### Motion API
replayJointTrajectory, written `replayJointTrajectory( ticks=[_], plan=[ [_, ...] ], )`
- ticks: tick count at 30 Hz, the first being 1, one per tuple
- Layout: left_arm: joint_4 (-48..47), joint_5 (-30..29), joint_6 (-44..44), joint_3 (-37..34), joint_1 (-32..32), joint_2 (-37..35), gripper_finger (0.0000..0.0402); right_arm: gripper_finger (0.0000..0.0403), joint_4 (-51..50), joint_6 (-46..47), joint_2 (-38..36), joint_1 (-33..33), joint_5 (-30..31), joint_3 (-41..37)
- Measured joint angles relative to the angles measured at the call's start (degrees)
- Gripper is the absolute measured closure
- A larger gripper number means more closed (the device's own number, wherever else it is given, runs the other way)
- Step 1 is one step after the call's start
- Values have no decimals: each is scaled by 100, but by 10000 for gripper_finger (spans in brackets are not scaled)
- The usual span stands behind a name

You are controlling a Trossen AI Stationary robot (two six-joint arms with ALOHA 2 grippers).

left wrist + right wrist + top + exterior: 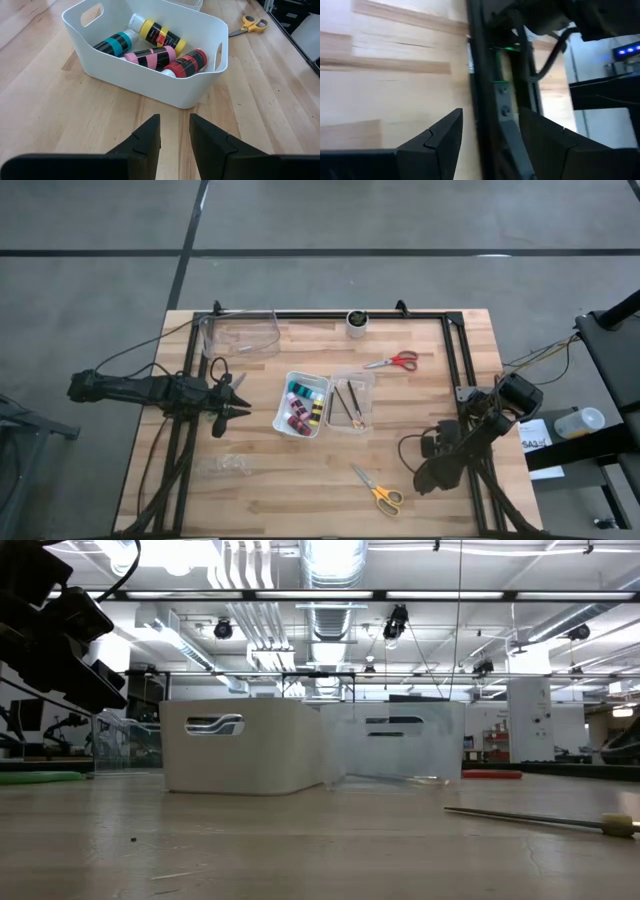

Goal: Pick & Place Paint Supplies
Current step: Put the silver paint brush into the bottom transparent bin

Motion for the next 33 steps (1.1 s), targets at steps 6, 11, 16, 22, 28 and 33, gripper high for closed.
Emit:
replayJointTrajectory(
  ticks=[6, 11, 16, 22, 28, 33],
  plan=[
    [0, 0, 0, 0, 0, 2, 294, 211, 4, 0, 0, 129, -270, -182],
    [0, 0, 0, 2, 2, 2, 294, 211, 380, 69, 0, 273, -520, -389],
    [0, 0, 0, 1, 0, 2, 294, 211, 673, 226, 0, 436, -592, -554],
    [-2, 0, 0, 2, 0, 2, 294, 211, 675, 246, 0, 499, -802, -615],
    [0, 0, 0, 2, 2, 2, 294, 211, 751, 243, 0, 552, -825, -707],
    [0, 0, 0, 2, 0, 2, 294, 211, 838, 242, -2, 604, -816, -770]
  ],
)
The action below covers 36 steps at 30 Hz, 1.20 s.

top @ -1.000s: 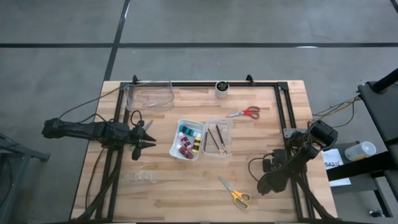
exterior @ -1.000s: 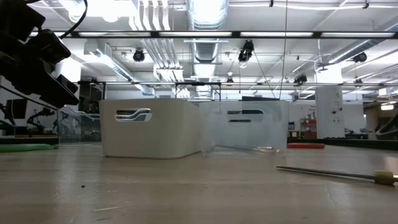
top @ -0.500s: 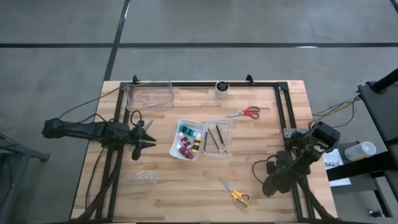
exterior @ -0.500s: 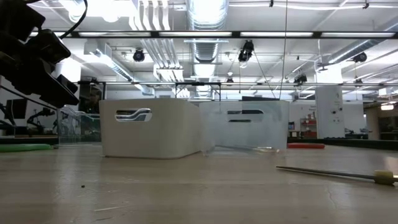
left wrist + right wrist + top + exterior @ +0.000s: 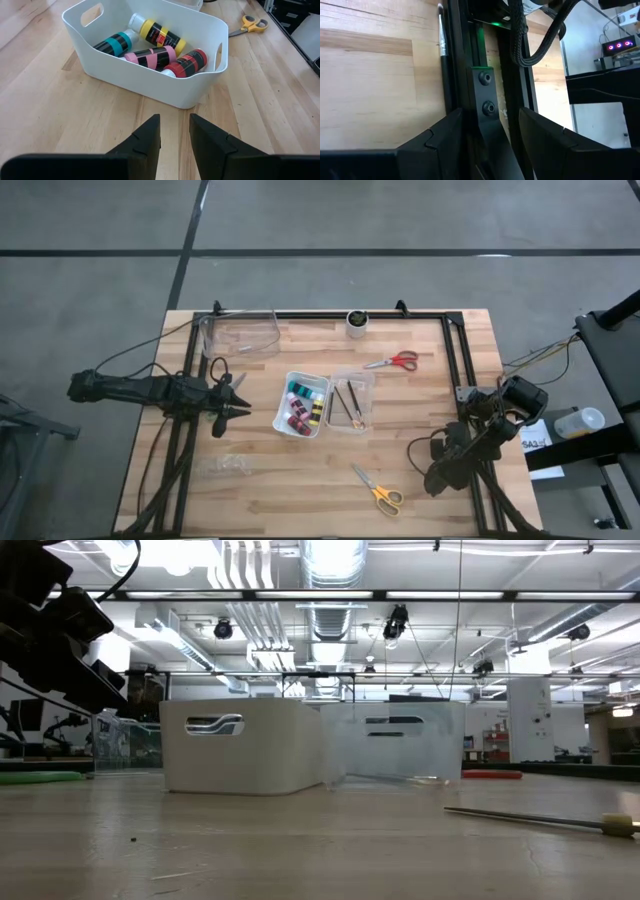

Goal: Pick & Place Paint Supplies
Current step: Put the silver paint brush into the bottom transparent bin

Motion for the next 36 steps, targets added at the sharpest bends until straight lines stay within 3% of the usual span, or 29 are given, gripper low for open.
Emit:
replayJointTrajectory(
  ticks=[26, 36],
  plan=[
    [-2, 0, 0, -2, 2, -4, 294, 211, 403, 117, -317, 32, 259, -154],
    [1, -2, 0, -2, 2, -4, 294, 211, 7, 74, -403, -13, 762, 183]
  ],
)
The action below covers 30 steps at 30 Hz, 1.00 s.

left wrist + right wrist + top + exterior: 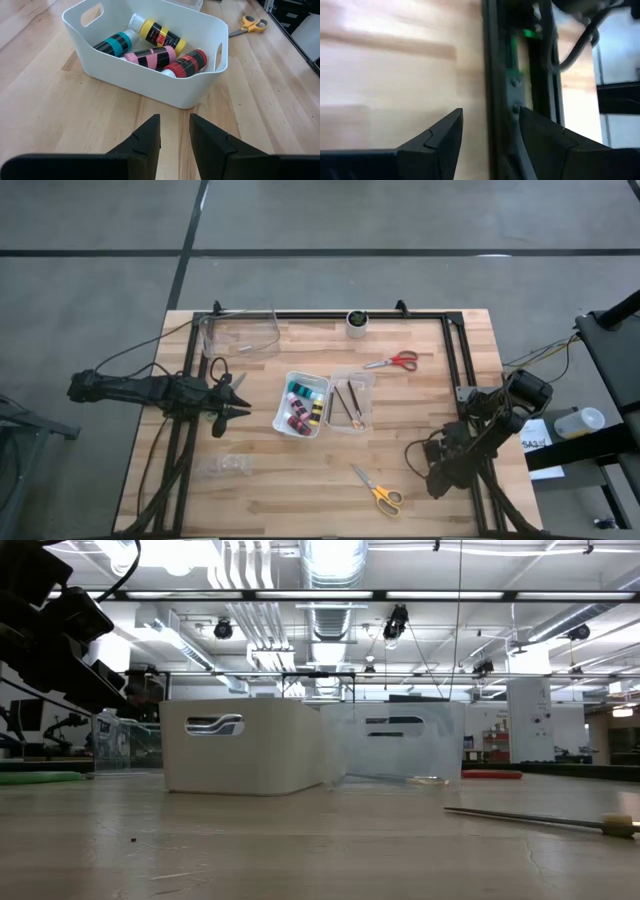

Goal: Pick & Place Paint Supplies
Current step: Put the silver paint brush into the bottom transparent bin

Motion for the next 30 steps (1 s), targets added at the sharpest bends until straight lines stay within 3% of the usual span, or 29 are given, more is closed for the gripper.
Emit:
replayJointTrajectory(
  ticks=[7, 13, 18, 23, 26, 30],
  plan=[
    [-2, 2, 0, 1, 0, 2, 294, 211, -1504, -27, -25, -12, 280, 899],
    [-2, 2, 0, 1, -2, 2, 294, 211, -1505, -53, -301, -12, 861, 1537],
    [-2, 2, 0, 1, 0, 2, 294, 211, -1490, -296, -639, -12, 2573, 2001],
    [0, 0, 0, 0, 0, 2, 294, 211, -980, -1581, -880, -22, 4569, 2517],
    [-1, 2, 0, 0, -2, 2, 294, 211, -740, -2256, -919, -69, 5154, 2829],
    [-2, 2, 0, 2, 0, 2, 294, 211, -744, -2571, -924, -307, 5193, 3145]
  ],
)
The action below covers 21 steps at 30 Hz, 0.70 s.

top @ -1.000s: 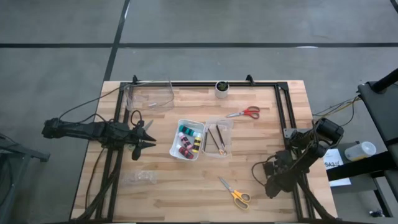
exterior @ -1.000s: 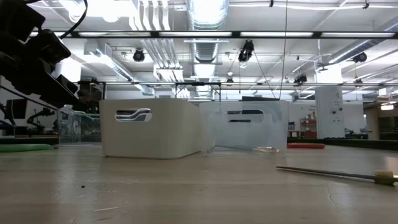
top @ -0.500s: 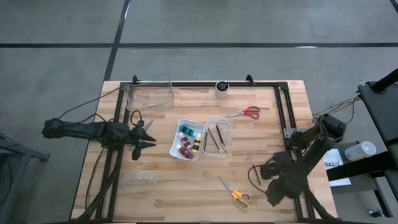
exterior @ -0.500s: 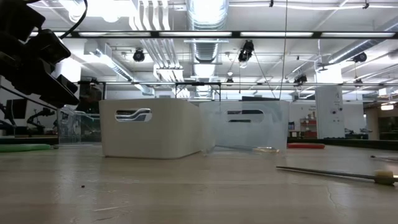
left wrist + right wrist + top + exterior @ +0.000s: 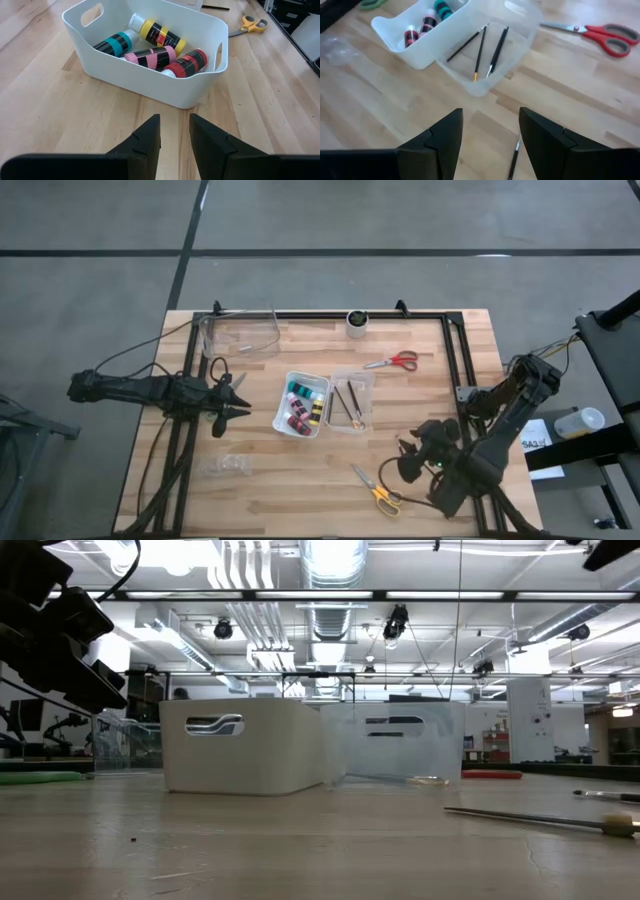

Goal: Pick & Place Paint Supplies
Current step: Put the silver paint brush into the bottom transparent bin

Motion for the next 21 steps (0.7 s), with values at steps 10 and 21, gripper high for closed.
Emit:
replayJointTrajectory(
  ticks=[10, 21],
  plan=[
    [2, 0, 0, 0, 0, 0, 294, 211, 400, -907, 4, -980, -904, -25],
    [0, 0, 0, -2, -2, 0, 294, 211, 1884, -2088, 7, -1550, -1518, -517]
  ],
)
